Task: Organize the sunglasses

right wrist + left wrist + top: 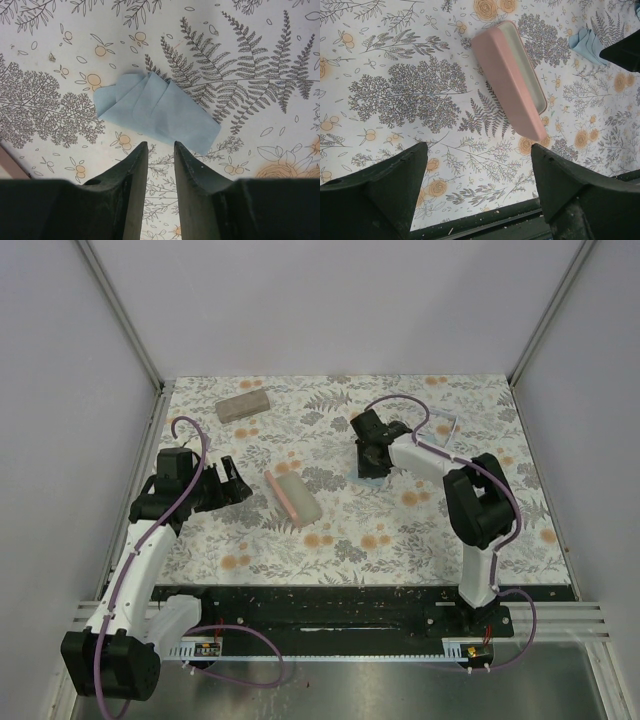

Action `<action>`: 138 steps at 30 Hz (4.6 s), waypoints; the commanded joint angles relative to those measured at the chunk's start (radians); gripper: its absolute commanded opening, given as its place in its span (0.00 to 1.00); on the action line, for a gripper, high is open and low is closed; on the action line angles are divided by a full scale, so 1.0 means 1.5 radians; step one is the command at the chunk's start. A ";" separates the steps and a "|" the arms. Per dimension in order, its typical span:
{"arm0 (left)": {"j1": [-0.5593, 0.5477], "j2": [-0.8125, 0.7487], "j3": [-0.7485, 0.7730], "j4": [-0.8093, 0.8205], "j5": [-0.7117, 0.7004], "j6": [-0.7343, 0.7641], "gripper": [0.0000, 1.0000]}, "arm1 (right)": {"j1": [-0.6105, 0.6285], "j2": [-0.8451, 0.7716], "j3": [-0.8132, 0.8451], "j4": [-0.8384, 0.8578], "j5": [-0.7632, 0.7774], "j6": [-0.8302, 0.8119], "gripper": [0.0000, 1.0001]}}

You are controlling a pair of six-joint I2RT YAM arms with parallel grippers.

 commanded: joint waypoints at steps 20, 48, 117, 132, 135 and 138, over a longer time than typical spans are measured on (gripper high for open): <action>-0.001 -0.007 -0.008 0.015 0.002 -0.001 0.88 | 0.004 0.114 0.110 -0.045 0.068 -0.045 0.27; -0.021 0.010 -0.013 0.021 0.004 -0.008 0.88 | 0.067 -0.178 -0.072 -0.001 -0.151 -0.038 0.11; -0.506 0.166 0.066 0.095 -0.193 -0.185 0.87 | -0.114 -0.443 -0.280 0.049 -0.214 0.124 0.00; -0.532 0.217 0.112 0.126 -0.198 -0.199 0.87 | -0.114 -0.367 -0.235 -0.003 -0.149 0.059 0.34; -0.555 0.260 0.123 0.148 -0.197 -0.207 0.86 | -0.114 -0.340 -0.255 0.001 -0.126 0.054 0.35; -0.581 0.327 0.166 0.149 -0.223 -0.206 0.83 | -0.114 -0.328 -0.274 0.012 -0.099 0.050 0.36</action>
